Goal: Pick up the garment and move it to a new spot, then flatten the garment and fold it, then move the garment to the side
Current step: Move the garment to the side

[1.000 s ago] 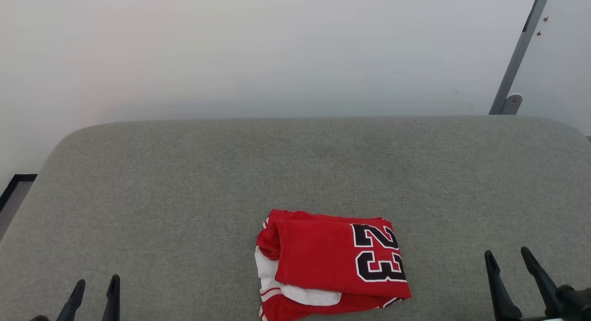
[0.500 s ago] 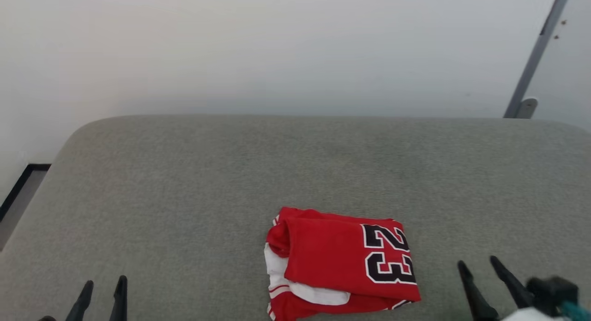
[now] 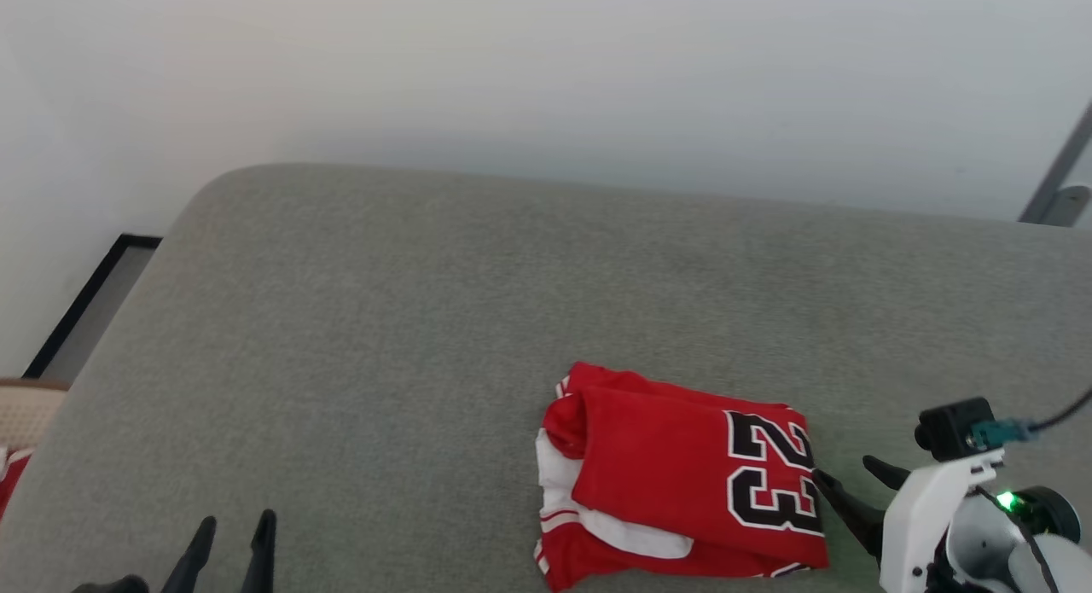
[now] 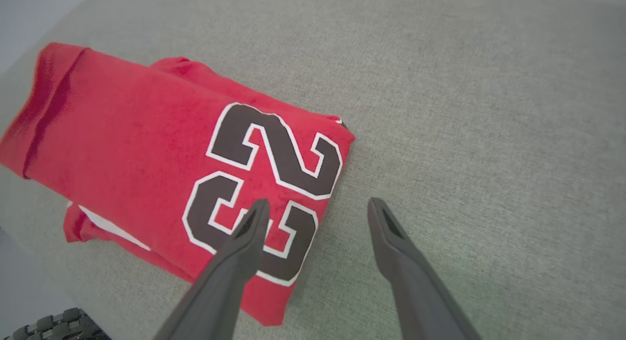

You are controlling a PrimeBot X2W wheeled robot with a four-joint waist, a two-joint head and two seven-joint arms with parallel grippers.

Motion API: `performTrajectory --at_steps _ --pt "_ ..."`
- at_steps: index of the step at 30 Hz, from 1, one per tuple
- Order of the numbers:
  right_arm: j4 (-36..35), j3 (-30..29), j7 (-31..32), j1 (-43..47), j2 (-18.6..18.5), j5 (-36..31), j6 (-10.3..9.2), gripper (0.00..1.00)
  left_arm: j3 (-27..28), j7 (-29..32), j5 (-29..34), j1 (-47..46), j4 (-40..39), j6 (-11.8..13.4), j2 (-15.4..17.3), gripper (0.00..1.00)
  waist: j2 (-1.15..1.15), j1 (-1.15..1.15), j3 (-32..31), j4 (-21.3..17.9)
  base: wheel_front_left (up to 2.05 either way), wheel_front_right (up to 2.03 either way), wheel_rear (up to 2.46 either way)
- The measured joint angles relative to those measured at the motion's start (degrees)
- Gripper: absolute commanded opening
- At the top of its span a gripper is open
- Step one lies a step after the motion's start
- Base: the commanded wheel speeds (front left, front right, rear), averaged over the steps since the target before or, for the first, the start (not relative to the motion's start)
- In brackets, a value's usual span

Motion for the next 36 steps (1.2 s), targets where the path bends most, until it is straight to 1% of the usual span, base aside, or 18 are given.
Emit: performTrajectory --at_steps 4,7,11,14,17,19,20,21,22,25,29,31,36 --pt "1.31 1.29 6.98 -2.83 -0.98 2.16 0.00 1.00 -1.67 0.00 -0.32 -1.47 0.56 0.00 0.14 1.00 0.00 0.00 1.16 1.94 0.00 0.00 0.00" --pt "3.19 1.59 11.58 -5.34 -1.42 2.33 0.00 1.00 -2.97 0.00 -0.60 -3.15 0.82 0.00 0.24 1.00 0.00 0.00 2.58 3.33 0.00 0.00 0.00" --pt "6.45 1.69 16.95 -8.71 -0.60 2.92 0.00 1.00 -3.97 0.00 -1.08 -5.22 1.14 0.00 0.29 1.00 0.00 0.00 4.77 5.01 0.00 0.00 0.00" --pt "9.48 2.13 22.23 -10.95 0.44 3.75 -0.01 1.00 -4.81 0.00 -1.20 -6.44 1.51 0.00 0.25 1.00 0.00 0.00 6.47 6.09 0.00 0.00 0.00" --pt "11.20 2.19 27.16 -13.04 1.25 5.16 -0.05 1.00 -5.13 0.00 -1.58 -7.59 1.75 0.00 0.05 1.00 0.00 0.00 7.88 6.95 0.00 0.00 0.00" --pt "11.59 2.34 28.94 -13.92 1.30 5.43 -0.19 1.00 -5.32 0.00 -1.71 -7.89 2.03 0.00 0.01 1.00 0.00 0.00 8.56 7.37 0.00 0.00 0.00" --pt "11.70 2.44 29.43 -14.21 1.29 5.39 -0.19 0.48 -5.39 0.01 -1.99 -7.92 2.18 0.00 -0.04 1.00 0.00 0.00 8.78 7.51 0.00 0.00 0.00" --pt "11.65 2.61 29.78 -14.55 1.25 5.36 -0.19 0.18 -5.39 0.00 -2.10 -8.00 2.25 0.00 -0.05 1.00 0.00 0.00 8.98 7.58 0.00 0.00 0.00" --pt "11.43 2.65 29.65 -14.63 1.22 5.26 -0.19 0.00 -5.34 0.00 -2.11 -8.29 2.25 0.00 -0.07 1.00 0.00 0.00 9.15 7.58 0.00 0.00 0.00" --pt "11.20 2.46 29.10 -14.89 1.52 5.44 -0.01 0.00 -5.14 0.00 -2.12 -9.10 1.99 0.00 -0.16 1.00 0.00 0.00 9.40 7.31 0.00 0.00 0.00" --pt "9.36 1.76 28.36 -15.64 0.73 5.63 0.20 0.00 -4.38 0.00 -1.94 -10.16 1.75 0.00 -0.11 1.00 0.00 0.00 9.80 5.74 0.00 0.00 0.00" --pt "8.55 1.32 28.33 -16.35 -0.44 5.19 0.19 0.00 -3.65 0.00 -1.48 -10.44 1.72 0.00 -0.10 1.00 0.00 0.00 9.87 4.87 0.00 0.00 0.00" --pt "7.33 -0.52 28.36 -17.65 -4.85 3.86 0.15 0.00 -3.76 0.01 -0.44 -13.19 1.03 0.00 -0.45 1.00 0.00 0.00 10.30 2.34 0.00 0.00 0.00"
